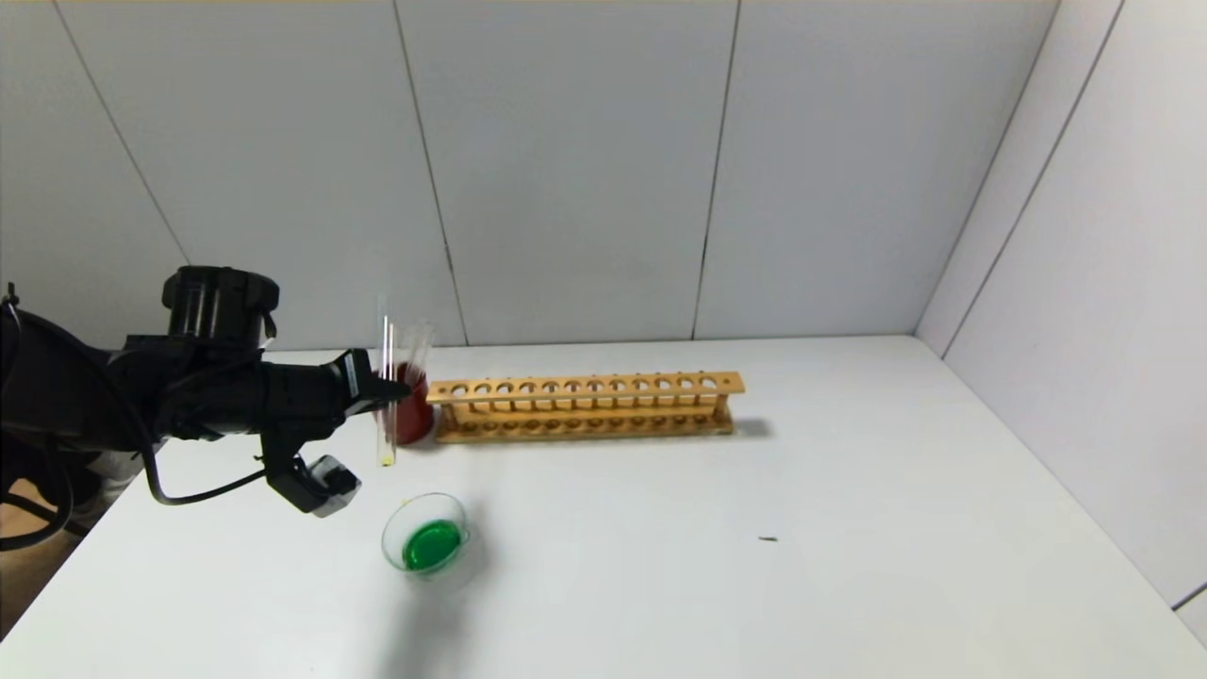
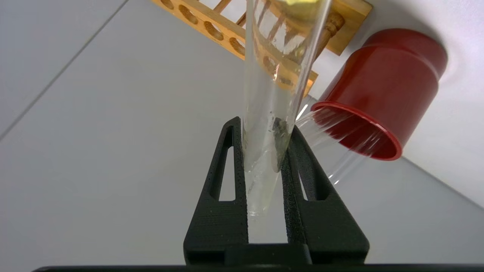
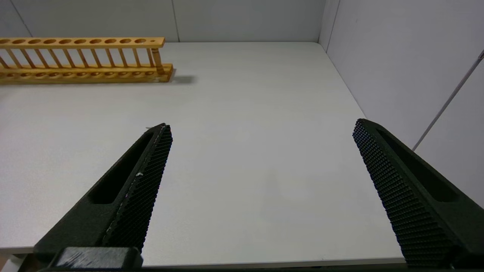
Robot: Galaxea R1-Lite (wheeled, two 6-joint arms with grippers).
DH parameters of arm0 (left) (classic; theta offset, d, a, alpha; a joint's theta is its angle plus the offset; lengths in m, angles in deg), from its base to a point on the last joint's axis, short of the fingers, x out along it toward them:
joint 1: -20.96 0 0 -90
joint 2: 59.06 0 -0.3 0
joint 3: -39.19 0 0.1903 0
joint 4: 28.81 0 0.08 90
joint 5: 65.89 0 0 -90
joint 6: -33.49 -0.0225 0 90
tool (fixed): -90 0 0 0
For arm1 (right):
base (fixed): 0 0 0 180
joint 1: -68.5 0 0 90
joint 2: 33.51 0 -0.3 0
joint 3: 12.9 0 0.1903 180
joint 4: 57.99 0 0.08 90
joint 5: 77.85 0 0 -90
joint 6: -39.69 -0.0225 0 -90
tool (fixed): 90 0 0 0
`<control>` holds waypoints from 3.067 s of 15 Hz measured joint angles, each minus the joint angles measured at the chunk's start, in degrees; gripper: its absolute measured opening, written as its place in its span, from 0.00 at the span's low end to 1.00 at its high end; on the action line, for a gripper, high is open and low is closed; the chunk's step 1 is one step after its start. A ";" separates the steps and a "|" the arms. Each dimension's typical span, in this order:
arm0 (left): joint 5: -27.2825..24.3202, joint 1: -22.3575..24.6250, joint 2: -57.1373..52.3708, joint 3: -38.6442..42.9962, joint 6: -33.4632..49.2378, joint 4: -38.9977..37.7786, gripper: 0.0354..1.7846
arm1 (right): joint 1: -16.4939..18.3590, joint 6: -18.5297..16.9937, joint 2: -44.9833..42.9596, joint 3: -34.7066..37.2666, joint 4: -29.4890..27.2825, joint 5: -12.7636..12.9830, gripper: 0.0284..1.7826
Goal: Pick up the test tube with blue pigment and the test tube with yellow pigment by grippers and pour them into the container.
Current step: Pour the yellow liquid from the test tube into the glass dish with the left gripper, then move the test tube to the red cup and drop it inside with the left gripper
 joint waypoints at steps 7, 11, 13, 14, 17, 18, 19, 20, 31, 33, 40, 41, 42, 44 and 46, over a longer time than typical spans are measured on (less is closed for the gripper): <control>-0.29 -0.29 -1.10 0.95 -1.51 -1.71 0.16 | 0.00 0.00 0.00 0.00 0.00 0.00 0.98; -2.19 -0.30 -1.84 1.04 -3.41 -1.79 0.16 | -0.02 0.00 0.00 0.00 -0.02 0.00 0.98; -3.05 -0.30 -2.23 1.40 -3.88 -1.87 0.16 | 0.00 0.00 0.00 0.00 0.00 0.02 0.98; -3.05 -0.30 -2.47 1.82 -3.88 -2.17 0.16 | -0.02 0.00 0.00 0.00 0.00 0.00 0.98; -2.95 -0.30 -3.39 2.86 -3.90 -6.01 0.16 | 0.00 0.00 0.00 0.00 -0.02 0.00 0.98; -2.95 -0.30 -3.63 3.11 -3.90 -7.33 0.16 | 0.00 0.00 0.00 0.00 0.00 0.00 0.98; -3.00 -0.30 -3.86 3.44 -3.90 -7.94 0.16 | 0.00 0.00 0.00 0.00 0.00 0.02 0.98; -3.02 -0.30 -4.16 3.85 -3.90 -8.68 0.16 | 0.00 0.00 0.00 0.00 0.00 0.02 0.98; -2.19 -0.07 -6.81 8.57 -0.90 -13.56 0.16 | 0.02 0.00 0.00 0.00 0.00 0.00 0.98; -1.56 0.26 -6.84 9.40 7.56 -13.58 0.16 | 0.00 0.00 0.00 0.00 -0.02 0.00 0.98; 8.80 -0.66 -11.47 9.39 66.50 -13.81 0.16 | 0.00 0.02 0.00 0.00 0.00 0.00 0.98; 12.24 -1.27 -12.50 8.05 77.43 -13.51 0.16 | 0.00 0.00 0.00 0.00 0.00 0.00 0.98; 14.77 -1.68 -13.23 6.28 86.50 -12.90 0.16 | 0.00 0.00 0.00 0.00 0.00 0.00 0.98; 17.10 -2.10 -14.23 2.43 102.41 -10.11 0.16 | 0.00 0.00 0.00 0.00 -0.02 0.00 0.98; 17.18 -2.26 -14.77 -1.79 118.65 -6.41 0.16 | 0.00 0.00 0.00 0.00 0.00 0.00 0.98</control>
